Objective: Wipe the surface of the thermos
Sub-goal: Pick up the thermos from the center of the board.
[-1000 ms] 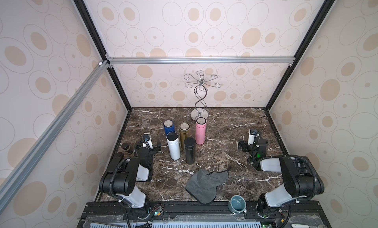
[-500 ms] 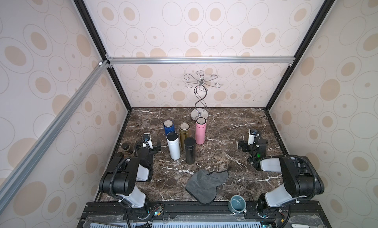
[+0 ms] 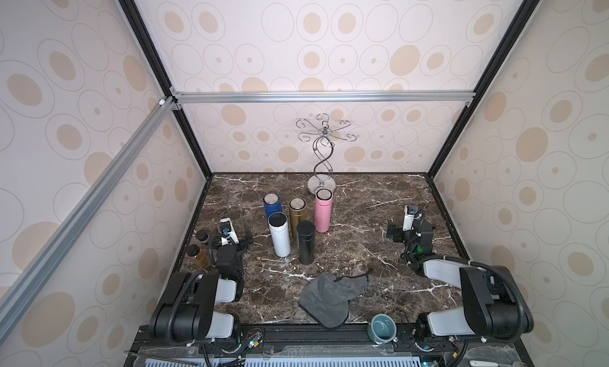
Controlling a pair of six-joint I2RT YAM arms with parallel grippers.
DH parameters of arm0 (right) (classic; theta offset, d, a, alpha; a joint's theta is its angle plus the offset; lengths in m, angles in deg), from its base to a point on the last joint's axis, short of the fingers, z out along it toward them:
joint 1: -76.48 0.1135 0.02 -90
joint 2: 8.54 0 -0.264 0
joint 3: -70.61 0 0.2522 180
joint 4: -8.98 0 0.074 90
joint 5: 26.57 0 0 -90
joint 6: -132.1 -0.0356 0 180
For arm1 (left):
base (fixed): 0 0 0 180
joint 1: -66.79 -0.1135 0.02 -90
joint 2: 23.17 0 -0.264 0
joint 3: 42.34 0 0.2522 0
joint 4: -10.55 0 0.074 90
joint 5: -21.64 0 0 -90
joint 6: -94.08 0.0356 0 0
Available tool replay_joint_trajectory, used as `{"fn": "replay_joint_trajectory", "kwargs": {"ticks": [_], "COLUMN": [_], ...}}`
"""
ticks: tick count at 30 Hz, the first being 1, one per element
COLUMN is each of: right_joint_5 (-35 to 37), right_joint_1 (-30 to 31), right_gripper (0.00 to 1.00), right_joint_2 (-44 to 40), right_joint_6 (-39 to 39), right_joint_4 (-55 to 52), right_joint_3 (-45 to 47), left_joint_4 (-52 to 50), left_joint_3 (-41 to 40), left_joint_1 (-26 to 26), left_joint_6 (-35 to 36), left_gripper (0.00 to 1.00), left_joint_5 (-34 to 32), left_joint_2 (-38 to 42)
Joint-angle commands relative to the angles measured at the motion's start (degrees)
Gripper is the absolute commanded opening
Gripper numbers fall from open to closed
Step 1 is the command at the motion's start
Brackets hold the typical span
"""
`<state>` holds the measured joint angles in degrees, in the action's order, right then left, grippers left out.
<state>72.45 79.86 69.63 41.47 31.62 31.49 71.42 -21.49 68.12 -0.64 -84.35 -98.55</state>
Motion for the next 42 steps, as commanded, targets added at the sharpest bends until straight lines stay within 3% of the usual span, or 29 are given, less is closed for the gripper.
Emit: {"fn": "replay_joint_trajectory", "kwargs": {"ticks": [1,3,6,12,15,20,24,28,32,35,39,42], "right_joint_5": [9.98,13.69,17.61,14.13,11.63,12.9,15.56,14.22,12.3,9.86,9.12,8.63], "right_joint_1": [1.11,1.11,1.11,2.81,3.87,8.37,11.83,12.14,12.11,12.27,13.98,14.2], "right_gripper": [1.0,1.0,1.0,1.0,0.99,0.97,0.97,0.97,0.98,0.98,0.99,1.0], "right_joint_2": [-5.04,-6.5,-7.74,-10.83,-11.95,-12.25,-13.74,-14.79,-13.42,-12.37,-13.04,-15.95], "right_joint_6": [-4.84,-7.9,-9.79,-15.05,-17.69,-17.14,-18.17,-19.16,-19.33,-20.78,-22.05,-22.05], "right_joint_4": [-13.54,-23.59,-29.43,-37.82,-42.77,-54.42,-61.32,-64.63,-70.22,-74.54,-78.57,-79.93], "right_joint_3": [-5.87,-10.45,-13.36,-15.55,-16.83,-21.58,-24.06,-25.2,-27.9,-29.9,-30.96,-30.89], "left_joint_4": [-2.65,-6.5,-30.93,-52.02,-60.01,-67.58,-74.66,-74.54,-64.43,-62.23,-72.65,-77.7], "left_joint_3": [-0.77,-1.39,4.91,7.52,10.59,20.13,30.15,33.82,28.71,28.08,38.57,45.85], "left_joint_1": [0.0,0.12,0.19,2.45,5.55,12.38,13.29,13.53,13.53,13.49,13.53,13.57], "left_joint_6": [-4.68,-10.36,-21.0,-29.7,-30.21,-29.38,-28.4,-25.9,-23.72,-23.38,-20.01,-14.29], "left_gripper": [1.0,1.0,1.0,1.0,1.0,1.0,1.0,1.0,1.0,1.0,1.0,1.0], "left_joint_5": [-11.8,-16.85,-21.02,-22.0,-23.07,-25.69,-26.96,-28.0,-23.54,-20.95,-21.15,-13.8], "left_joint_2": [8.43,14.7,25.61,45.33,50.86,44.77,38.67,37.23,39.78,42.09,39.34,36.71]}}
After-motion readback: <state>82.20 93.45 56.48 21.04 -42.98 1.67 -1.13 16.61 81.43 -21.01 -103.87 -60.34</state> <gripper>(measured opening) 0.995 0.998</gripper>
